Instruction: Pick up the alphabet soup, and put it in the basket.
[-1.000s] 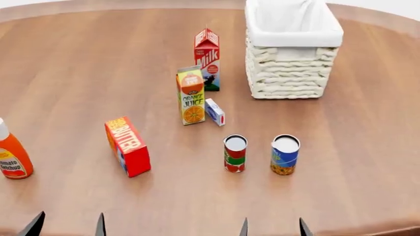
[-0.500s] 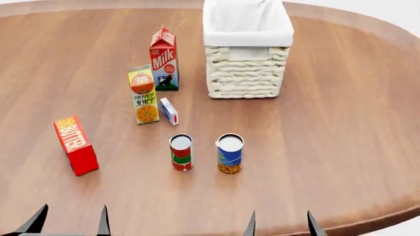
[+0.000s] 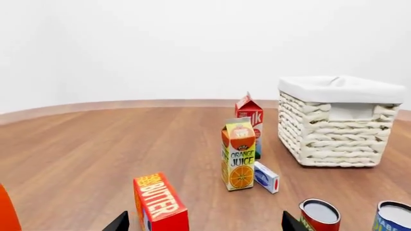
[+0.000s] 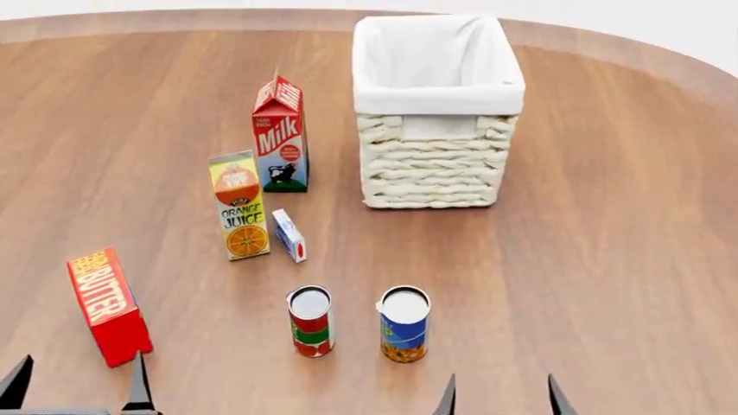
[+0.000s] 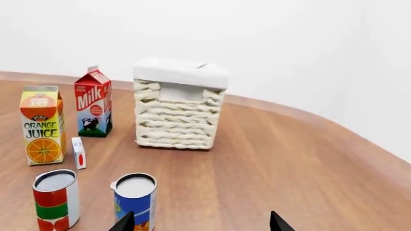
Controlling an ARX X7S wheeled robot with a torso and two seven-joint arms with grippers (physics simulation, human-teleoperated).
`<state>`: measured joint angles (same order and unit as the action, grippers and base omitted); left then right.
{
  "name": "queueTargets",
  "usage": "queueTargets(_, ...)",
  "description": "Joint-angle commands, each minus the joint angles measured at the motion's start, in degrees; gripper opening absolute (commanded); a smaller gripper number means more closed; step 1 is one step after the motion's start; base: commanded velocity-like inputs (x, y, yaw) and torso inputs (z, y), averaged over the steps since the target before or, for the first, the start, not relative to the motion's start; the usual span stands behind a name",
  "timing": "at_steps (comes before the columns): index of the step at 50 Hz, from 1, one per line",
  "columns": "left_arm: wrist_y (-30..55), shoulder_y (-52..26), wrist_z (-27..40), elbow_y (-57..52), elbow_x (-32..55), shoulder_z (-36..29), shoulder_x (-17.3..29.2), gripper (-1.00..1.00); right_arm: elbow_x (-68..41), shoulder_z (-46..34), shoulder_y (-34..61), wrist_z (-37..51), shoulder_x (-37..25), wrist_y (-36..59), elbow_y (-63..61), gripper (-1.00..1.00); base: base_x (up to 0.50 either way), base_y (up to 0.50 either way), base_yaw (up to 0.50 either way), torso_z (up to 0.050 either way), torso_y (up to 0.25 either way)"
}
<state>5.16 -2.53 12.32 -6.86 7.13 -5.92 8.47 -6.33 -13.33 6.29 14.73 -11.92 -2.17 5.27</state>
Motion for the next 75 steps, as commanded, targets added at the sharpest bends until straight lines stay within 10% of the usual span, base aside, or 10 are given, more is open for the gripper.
queueTargets(1, -0.11, 2.00, -1.19, -2.62, -0.49, 1.48, -0.43, 1.00, 0.48, 1.97, -1.32, 0.74, 1.47, -2.02, -0.24, 1.00, 0.00, 0.00, 0.00, 0.000, 0.000)
queueTargets(75, 0.24, 3.08, 3.11, -5.87, -0.32, -1.08, 2.79, 1.00, -1.38, 0.91, -0.84, 4.55, 0.35, 0.31, -1.69, 1.00, 0.23, 0.08, 0.00, 0.000, 0.000)
